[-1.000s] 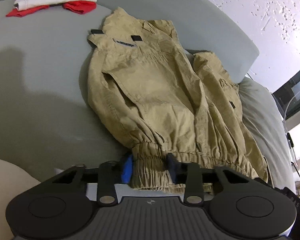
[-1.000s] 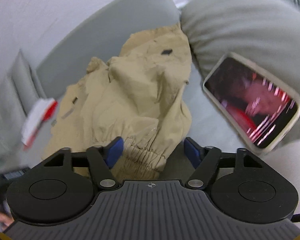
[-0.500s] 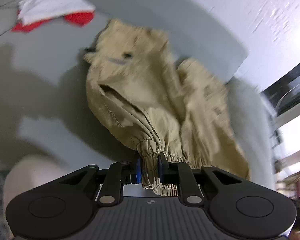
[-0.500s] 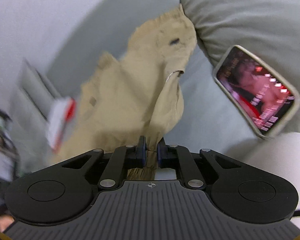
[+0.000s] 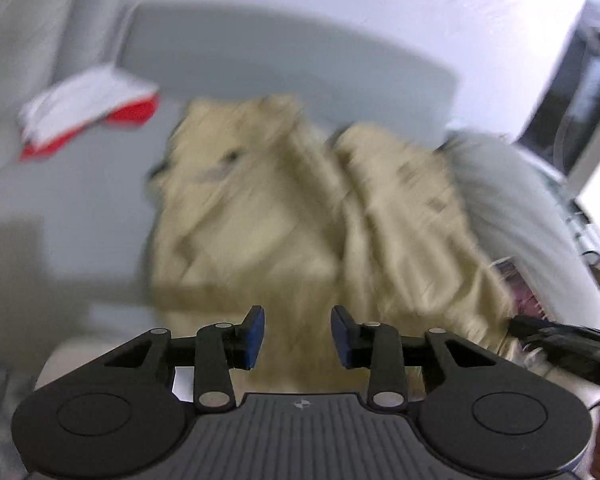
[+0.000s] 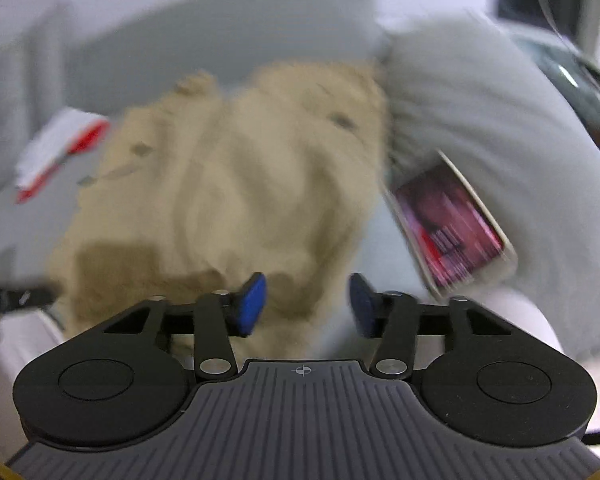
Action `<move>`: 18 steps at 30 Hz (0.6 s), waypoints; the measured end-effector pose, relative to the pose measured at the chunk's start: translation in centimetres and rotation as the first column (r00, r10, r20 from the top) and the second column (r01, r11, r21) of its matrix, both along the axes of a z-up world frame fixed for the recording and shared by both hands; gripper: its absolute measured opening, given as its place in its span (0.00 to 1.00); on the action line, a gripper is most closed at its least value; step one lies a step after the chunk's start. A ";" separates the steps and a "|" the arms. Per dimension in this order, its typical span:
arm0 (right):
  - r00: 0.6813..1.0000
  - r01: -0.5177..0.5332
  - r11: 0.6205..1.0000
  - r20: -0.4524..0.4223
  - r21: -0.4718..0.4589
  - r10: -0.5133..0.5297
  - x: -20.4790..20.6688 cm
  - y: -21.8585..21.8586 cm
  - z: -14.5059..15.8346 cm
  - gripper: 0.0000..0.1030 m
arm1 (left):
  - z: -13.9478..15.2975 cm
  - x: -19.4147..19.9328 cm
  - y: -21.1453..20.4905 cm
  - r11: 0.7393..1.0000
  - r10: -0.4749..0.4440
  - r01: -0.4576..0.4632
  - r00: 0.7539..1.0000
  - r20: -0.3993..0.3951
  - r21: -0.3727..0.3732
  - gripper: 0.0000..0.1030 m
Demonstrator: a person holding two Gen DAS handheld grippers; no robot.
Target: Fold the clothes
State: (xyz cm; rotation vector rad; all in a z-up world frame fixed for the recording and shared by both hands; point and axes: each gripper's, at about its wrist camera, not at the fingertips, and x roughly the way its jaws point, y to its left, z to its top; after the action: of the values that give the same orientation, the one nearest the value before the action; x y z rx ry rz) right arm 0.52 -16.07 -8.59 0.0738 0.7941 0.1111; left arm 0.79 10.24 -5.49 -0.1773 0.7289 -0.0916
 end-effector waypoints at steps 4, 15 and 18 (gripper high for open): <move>0.985 -0.154 0.975 0.050 -0.157 0.164 2.5 3.9 -1.8 0.31 | -3.3 4.1 -1.3 0.988 0.035 -0.022 0.996 -0.081 0.152 0.37; 0.991 -0.090 0.980 -0.111 -0.178 0.071 3.6 2.4 -5.8 0.42 | -5.7 5.3 -0.5 0.987 0.063 -0.030 0.974 -0.216 0.155 0.41; 0.990 -0.081 0.990 -0.125 -0.111 0.067 3.7 1.8 -4.7 0.48 | -3.4 4.2 -0.9 0.992 0.039 -0.012 0.976 -0.215 0.126 0.39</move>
State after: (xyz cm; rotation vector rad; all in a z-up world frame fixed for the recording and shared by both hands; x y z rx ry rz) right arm 4.26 -14.24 -13.28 -0.0595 0.9237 0.1319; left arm 4.96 9.30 -8.86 -0.0786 0.9474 -0.0019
